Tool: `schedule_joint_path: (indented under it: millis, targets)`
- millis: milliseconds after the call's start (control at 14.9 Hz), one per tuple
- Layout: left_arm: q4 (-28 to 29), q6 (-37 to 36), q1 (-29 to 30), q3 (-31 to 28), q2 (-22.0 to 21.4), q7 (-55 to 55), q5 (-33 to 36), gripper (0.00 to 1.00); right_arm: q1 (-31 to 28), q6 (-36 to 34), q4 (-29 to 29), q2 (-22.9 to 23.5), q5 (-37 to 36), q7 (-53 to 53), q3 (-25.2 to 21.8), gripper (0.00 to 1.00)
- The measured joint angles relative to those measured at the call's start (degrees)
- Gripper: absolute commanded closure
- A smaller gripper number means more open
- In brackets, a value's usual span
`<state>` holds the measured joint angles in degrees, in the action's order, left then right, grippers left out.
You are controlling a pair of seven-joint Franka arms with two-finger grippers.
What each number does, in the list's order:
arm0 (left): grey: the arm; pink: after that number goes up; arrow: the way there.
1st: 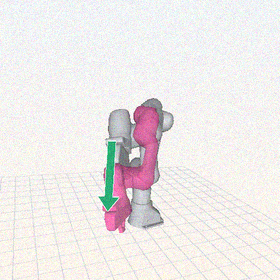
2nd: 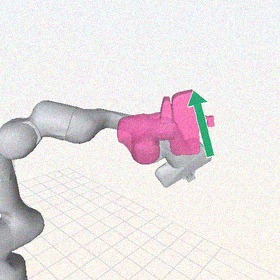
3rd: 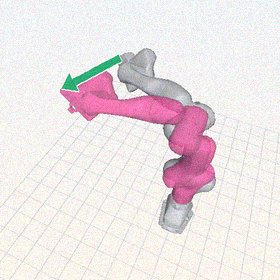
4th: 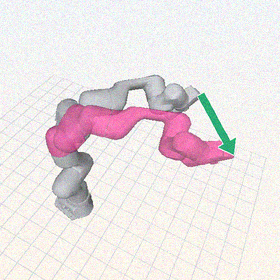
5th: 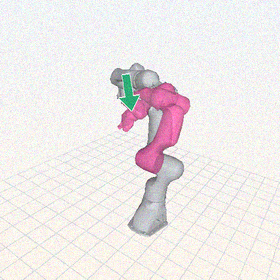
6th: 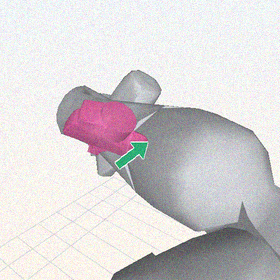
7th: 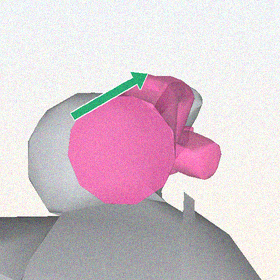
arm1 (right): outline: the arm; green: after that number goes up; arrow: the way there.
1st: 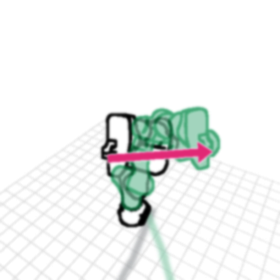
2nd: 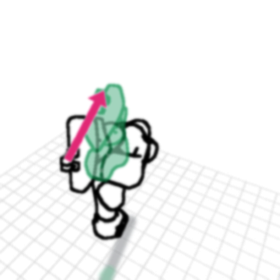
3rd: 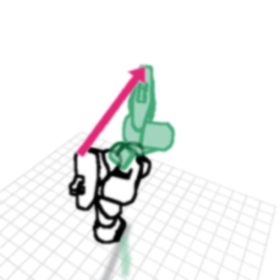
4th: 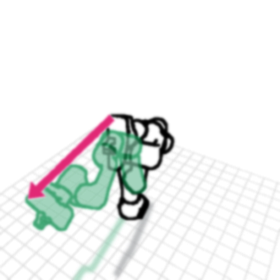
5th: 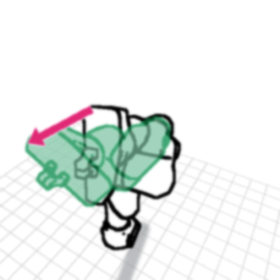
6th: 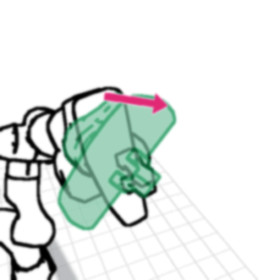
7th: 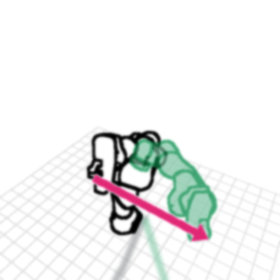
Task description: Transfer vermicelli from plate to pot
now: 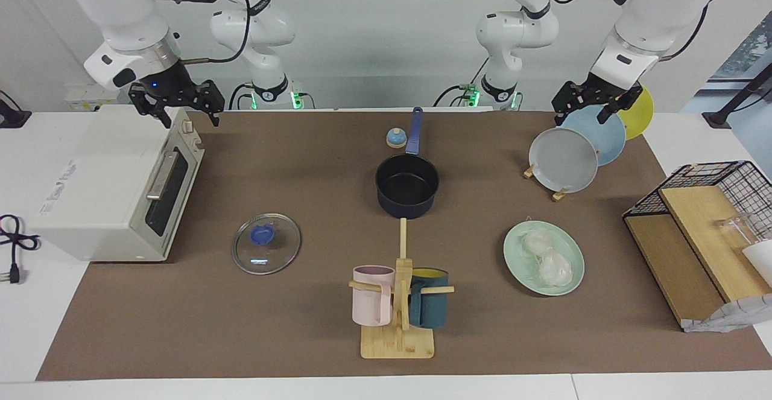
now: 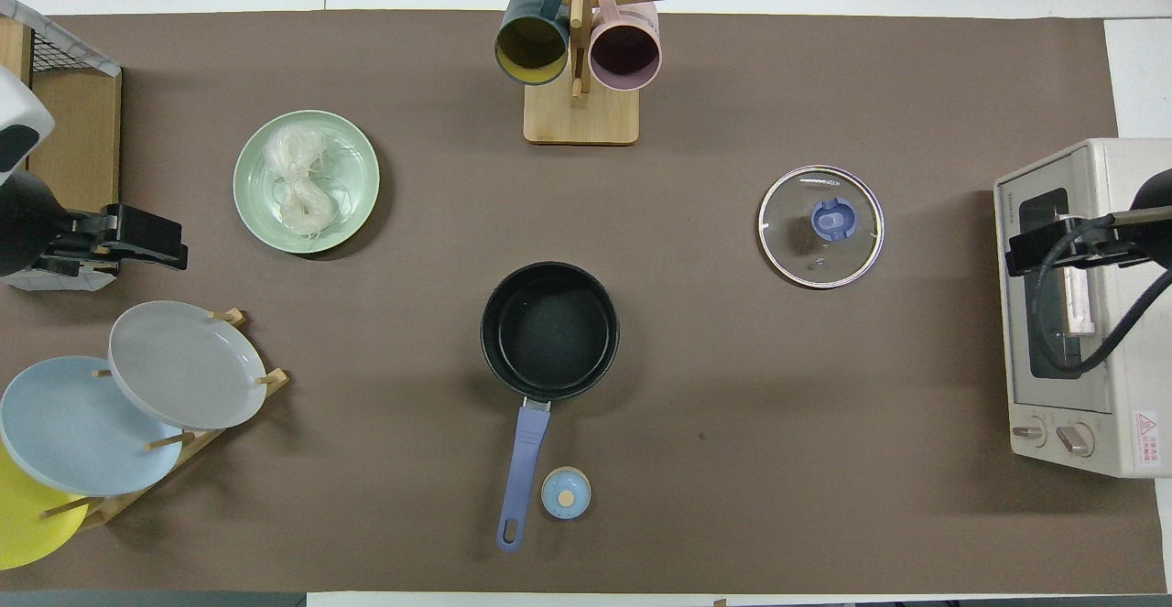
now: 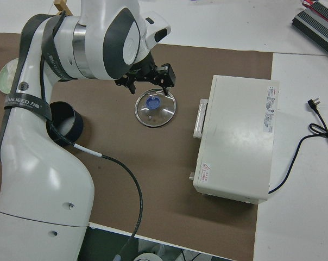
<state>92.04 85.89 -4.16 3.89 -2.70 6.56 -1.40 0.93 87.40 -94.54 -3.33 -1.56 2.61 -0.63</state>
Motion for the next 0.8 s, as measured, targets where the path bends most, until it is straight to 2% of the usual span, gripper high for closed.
schedule_joint_path:
  millis: [335, 603, 804]
  targets:
    - [-0.05, 0.13, 0.00, 0.04, 0.00, 0.00, 0.00, 0.00, 0.00, 0.00, 0.00, 0.00, 0.00, 0.00, 0.00, 0.00]
    - [0.01, 3.19, 0.00, 0.04, 0.48, 0.03, 0.00, 0.00, 0.19, 0.55, 0.01, 0.01, 0.05, 0.00, 0.02, 0.00]
    - [0.49, 8.51, 0.00, 0.04, 5.16, 0.06, -0.44, 0.00, 1.50, 2.90, -0.02, 0.29, 0.16, 0.00, 0.16, 0.00]
